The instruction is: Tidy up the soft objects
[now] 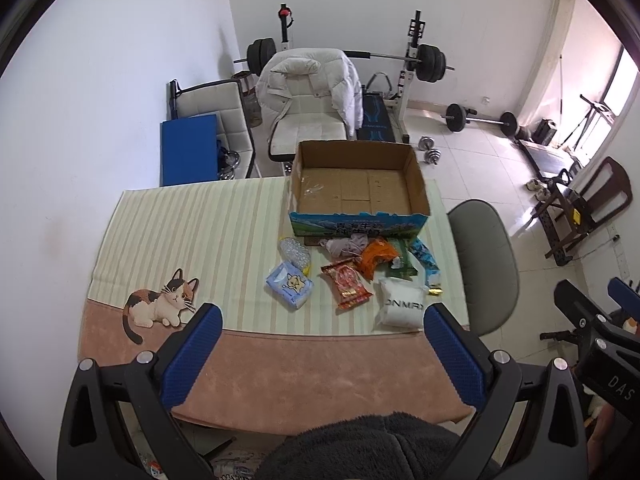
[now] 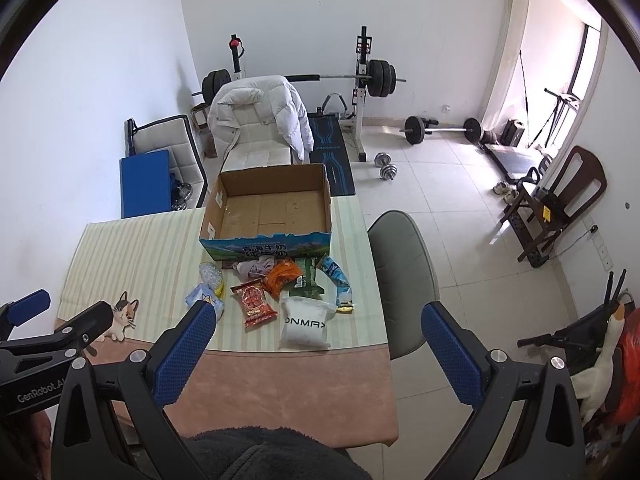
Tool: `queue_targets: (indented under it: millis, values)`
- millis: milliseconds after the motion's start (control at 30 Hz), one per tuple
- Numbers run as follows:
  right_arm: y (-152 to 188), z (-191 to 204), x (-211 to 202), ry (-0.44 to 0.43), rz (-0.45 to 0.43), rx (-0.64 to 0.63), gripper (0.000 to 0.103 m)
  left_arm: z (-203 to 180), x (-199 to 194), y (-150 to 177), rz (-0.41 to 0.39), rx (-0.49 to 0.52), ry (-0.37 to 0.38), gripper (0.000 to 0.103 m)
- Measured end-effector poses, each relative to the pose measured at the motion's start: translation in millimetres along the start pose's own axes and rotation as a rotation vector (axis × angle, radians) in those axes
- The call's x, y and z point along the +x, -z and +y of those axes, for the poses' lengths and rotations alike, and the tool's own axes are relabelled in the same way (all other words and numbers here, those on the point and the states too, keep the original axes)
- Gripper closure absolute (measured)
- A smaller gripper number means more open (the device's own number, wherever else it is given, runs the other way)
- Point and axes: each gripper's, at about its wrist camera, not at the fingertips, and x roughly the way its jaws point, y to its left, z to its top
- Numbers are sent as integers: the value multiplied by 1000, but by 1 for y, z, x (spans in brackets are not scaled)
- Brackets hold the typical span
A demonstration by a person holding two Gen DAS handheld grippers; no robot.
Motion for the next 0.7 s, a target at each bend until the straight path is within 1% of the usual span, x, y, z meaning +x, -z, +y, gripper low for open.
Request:
queue_targets:
  millis: [67,100,133,167,200,233,267,300,333,367,400,433,467,500,533,600,667,700]
  values:
    - [-3,-2,27,20,29,2,0,4,23,-2,11,-4,-36,0]
    - [-4,-3,41,22,49,0,0,7,43,-5,27,-6,-55,0]
    - [-5,-4,63,24,84,-2,0,8,58,-5,43,-6,-73,0]
    - [-4,-5,89,21,130,0,0,11,86,-6,83,-7,-97,0]
    - [-3,-6,112,10,171,3,0,13,101,-6,102,-8,-103,0]
    - [0,-8,148,-4,233,14,0,18,131,-7,153,-14,-112,0]
    - [5,-9,179,-15,286,32,0,21,150,-4,190,-19,-118,0]
    - [9,-9,198,-24,316,43,0,24,173,1,229,-27,-115,0]
    - [16,-9,233,-35,370,61,0,29,193,3,265,-39,-109,0]
    - [21,-7,260,-37,408,71,0,34,215,6,310,-54,-114,0]
    - [28,-5,291,-39,454,77,0,40,238,10,354,-81,-96,0]
    - [34,-3,312,-37,480,80,0,45,254,14,380,-107,-87,1]
    - [41,0,340,-40,520,85,0,53,277,18,421,-138,-87,1]
    - [49,4,369,-43,567,87,0,57,292,23,448,-157,-79,2]
    - [54,8,389,-46,597,90,0,61,305,28,469,-174,-76,6]
    - [64,15,423,-53,628,92,0,69,333,35,515,-214,-76,8]
    - [70,24,442,-36,656,80,0,73,353,38,552,-241,-59,8]
    - [72,28,456,-29,667,75,0,73,361,37,562,-250,-50,11]
